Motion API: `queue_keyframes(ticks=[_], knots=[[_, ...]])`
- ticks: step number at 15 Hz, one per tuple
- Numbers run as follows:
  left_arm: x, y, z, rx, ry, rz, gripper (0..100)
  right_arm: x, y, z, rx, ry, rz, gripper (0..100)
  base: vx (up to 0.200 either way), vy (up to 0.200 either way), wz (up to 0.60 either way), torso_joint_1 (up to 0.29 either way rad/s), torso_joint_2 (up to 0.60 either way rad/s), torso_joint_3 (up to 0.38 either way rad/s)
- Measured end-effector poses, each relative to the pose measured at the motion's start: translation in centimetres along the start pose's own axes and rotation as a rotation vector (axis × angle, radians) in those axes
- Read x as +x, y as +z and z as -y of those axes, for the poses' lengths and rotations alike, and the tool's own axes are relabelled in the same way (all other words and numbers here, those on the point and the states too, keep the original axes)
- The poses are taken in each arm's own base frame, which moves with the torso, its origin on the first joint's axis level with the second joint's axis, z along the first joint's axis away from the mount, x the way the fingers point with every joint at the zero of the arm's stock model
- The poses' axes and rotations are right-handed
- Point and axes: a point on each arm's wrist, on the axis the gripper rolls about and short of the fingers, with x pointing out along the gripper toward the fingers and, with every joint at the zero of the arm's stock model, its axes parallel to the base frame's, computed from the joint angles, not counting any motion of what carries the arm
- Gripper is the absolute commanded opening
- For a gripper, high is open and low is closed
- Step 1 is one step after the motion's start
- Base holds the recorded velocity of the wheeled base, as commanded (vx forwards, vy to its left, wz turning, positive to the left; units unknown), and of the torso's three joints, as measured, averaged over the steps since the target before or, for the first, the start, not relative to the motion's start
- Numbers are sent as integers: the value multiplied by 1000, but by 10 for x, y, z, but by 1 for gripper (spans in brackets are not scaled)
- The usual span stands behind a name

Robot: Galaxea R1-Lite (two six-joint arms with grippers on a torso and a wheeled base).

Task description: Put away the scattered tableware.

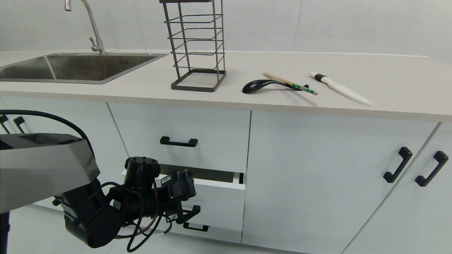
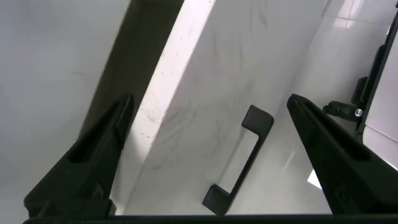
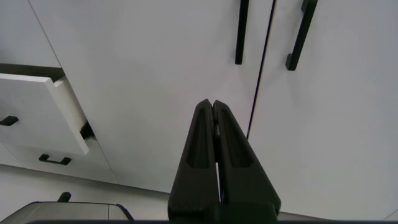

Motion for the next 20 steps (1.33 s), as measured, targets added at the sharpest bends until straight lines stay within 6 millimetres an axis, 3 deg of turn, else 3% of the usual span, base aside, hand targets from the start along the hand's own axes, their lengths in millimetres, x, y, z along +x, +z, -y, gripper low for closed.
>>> queue_keyframes(ticks=[3, 10, 20], knots=[[-15, -3, 13, -10, -26, -18, 100, 0, 0, 0, 0, 0, 0, 0, 0, 0, 0, 0, 0, 0], [-81, 2, 56, -18, -85, -45, 100, 0, 0, 0, 0, 0, 0, 0, 0, 0, 0, 0, 0, 0], [-82, 11, 74, 24, -163, -16, 100, 0, 0, 0, 0, 0, -1, 0, 0, 0, 0, 0, 0, 0]])
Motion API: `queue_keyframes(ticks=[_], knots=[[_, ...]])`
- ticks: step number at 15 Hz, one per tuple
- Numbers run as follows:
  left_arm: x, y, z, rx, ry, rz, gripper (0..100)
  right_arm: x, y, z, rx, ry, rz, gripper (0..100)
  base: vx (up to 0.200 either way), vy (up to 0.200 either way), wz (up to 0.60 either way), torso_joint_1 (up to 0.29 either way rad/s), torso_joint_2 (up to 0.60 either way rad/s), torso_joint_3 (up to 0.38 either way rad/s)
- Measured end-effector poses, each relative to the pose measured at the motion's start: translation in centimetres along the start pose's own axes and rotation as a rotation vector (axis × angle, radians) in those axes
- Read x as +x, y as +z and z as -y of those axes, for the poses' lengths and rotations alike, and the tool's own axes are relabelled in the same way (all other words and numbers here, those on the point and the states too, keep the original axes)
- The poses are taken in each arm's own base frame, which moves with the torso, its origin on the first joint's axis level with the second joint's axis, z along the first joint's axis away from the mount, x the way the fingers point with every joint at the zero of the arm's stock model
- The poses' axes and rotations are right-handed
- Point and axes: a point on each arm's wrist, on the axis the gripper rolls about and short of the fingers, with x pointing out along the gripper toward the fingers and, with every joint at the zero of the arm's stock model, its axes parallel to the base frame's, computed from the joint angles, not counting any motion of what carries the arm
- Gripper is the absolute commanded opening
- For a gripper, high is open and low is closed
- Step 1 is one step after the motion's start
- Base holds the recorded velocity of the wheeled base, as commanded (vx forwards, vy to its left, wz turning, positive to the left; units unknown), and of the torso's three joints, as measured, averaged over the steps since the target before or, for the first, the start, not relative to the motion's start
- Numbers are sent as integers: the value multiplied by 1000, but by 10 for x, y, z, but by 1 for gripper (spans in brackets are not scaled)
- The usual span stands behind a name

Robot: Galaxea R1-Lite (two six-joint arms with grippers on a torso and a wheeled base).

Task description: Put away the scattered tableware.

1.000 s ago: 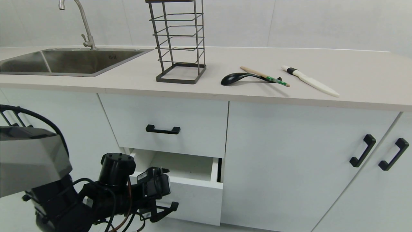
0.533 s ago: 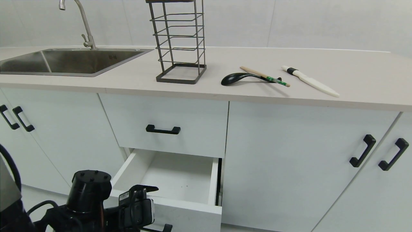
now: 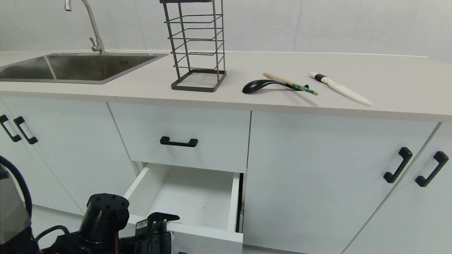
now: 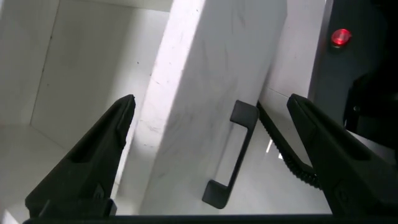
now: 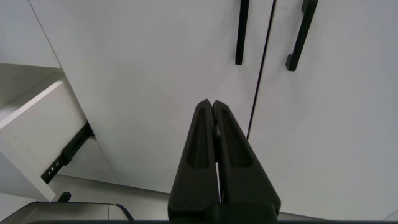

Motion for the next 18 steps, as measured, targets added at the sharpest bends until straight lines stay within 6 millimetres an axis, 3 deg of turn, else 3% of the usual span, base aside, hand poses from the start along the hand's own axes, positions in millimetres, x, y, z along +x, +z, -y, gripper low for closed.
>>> queue_keyframes(ticks=[5, 9, 11, 13, 18], knots=[[-5, 10, 4, 20, -3, 44, 100, 0, 0, 0, 0, 0, 0, 0, 0, 0, 0, 0, 0, 0], [-15, 37, 9, -52, 5, 160, 100, 0, 0, 0, 0, -1, 0, 0, 0, 0, 0, 0, 0, 0], [-27, 51, 0, -192, 81, 224, 100, 0, 0, 0, 0, 0, 0, 0, 0, 0, 0, 0, 0, 0], [-41, 60, -23, -348, 236, 277, 100, 0, 0, 0, 0, 0, 0, 0, 0, 0, 0, 0, 0, 0], [-64, 59, -42, -535, 356, 352, 100, 0, 0, 0, 0, -1, 0, 0, 0, 0, 0, 0, 0, 0]])
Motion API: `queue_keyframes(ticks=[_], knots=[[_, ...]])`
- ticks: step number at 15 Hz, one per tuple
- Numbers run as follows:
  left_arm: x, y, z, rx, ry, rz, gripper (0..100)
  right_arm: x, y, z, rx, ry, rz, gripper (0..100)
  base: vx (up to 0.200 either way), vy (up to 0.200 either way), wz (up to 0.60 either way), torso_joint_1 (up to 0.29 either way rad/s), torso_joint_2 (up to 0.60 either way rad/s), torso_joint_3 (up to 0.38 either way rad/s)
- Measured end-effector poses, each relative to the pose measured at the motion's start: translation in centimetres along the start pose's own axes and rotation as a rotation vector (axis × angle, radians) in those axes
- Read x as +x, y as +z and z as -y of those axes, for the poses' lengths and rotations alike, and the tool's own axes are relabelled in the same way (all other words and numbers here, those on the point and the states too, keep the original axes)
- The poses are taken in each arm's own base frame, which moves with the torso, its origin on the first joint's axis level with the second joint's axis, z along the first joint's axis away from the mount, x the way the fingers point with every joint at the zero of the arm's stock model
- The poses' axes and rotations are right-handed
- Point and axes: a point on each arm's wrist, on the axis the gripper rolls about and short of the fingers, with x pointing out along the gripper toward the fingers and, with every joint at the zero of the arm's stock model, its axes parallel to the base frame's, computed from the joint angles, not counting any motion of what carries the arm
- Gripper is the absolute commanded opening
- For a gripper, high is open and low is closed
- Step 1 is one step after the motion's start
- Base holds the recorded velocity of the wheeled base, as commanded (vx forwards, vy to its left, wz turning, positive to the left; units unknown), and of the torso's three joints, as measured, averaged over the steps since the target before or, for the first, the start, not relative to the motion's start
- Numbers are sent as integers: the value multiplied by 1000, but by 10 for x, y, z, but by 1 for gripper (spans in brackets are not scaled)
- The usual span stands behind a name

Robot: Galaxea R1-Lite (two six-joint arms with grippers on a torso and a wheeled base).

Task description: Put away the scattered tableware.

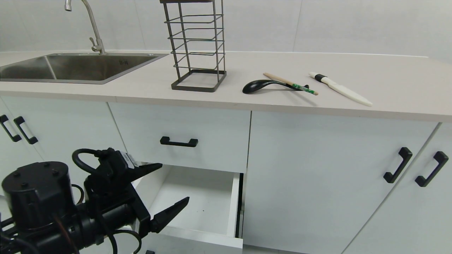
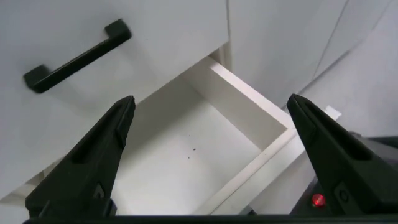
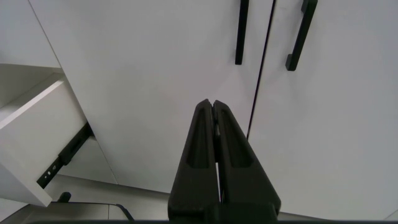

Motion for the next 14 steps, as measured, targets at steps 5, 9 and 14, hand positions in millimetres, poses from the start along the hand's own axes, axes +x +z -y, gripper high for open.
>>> queue_keyframes(ticks=[5, 9, 14], knots=[[-3, 4, -2, -132, -63, 67, 100, 0, 0, 0, 0, 0, 0, 0, 0, 0, 0, 0, 0, 0], [-9, -2, 0, -136, -64, 59, 100, 0, 0, 0, 0, 0, 1, 0, 0, 0, 0, 0, 0, 0], [-46, 5, -4, -109, 34, 171, 100, 0, 0, 0, 0, 1, 1, 0, 0, 0, 0, 0, 0, 0]])
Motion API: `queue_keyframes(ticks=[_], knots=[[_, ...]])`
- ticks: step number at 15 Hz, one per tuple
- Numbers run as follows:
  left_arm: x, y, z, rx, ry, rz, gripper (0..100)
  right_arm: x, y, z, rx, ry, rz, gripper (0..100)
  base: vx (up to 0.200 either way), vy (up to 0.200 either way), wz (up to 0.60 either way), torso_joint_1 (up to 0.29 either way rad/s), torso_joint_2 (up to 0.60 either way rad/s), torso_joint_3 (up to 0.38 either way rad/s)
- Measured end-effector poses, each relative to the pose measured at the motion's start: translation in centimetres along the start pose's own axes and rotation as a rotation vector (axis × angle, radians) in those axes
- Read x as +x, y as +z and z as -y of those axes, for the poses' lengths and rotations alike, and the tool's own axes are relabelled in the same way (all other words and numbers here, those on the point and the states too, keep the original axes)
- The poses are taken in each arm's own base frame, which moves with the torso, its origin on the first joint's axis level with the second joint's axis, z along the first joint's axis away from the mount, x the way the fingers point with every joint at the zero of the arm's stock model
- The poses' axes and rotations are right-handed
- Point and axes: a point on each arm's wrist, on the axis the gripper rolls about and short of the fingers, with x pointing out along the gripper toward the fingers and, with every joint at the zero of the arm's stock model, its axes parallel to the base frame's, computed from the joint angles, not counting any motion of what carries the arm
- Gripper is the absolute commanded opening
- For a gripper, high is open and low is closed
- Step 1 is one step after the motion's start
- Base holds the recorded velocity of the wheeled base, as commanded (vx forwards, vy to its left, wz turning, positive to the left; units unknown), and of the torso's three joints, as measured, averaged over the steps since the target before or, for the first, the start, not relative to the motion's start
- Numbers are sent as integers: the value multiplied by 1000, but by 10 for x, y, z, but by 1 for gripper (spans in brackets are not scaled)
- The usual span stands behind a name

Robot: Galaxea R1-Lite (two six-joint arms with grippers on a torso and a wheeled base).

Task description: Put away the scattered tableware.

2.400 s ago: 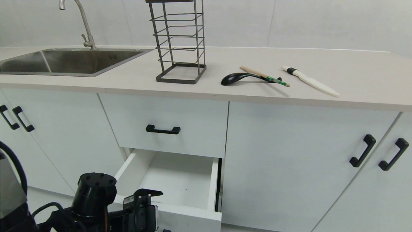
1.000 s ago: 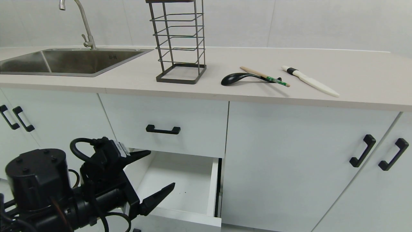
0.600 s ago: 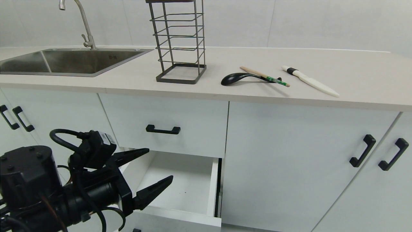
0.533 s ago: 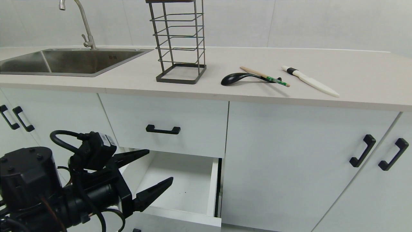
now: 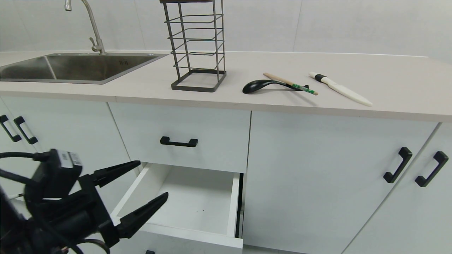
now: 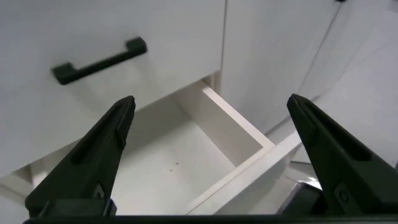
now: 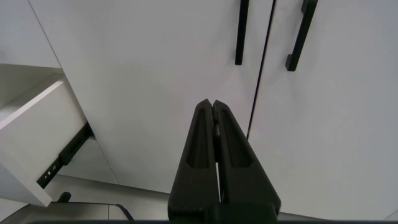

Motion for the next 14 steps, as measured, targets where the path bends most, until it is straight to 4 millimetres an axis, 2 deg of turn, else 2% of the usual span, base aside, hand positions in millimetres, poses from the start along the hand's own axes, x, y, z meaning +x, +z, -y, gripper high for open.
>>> queue_keyframes(ticks=[4, 7, 10, 13, 14], knots=[[-53, 10, -3, 53, 191, 125, 100, 0, 0, 0, 0, 0, 0, 0, 0, 0, 0, 0, 0, 0], [-96, 3, 15, 76, 296, 160, 100, 0, 0, 0, 0, 0, 0, 0, 0, 0, 0, 0, 0, 0], [-134, -26, 42, 60, 374, 127, 100, 0, 0, 0, 0, 0, 0, 0, 0, 0, 0, 0, 0, 0], [-150, -66, 60, 4, 472, 2, 100, 0, 0, 0, 0, -1, 0, 0, 0, 0, 0, 0, 0, 0], [-153, -71, 62, -4, 517, 6, 100, 0, 0, 0, 0, 0, 0, 0, 0, 0, 0, 0, 0, 0]])
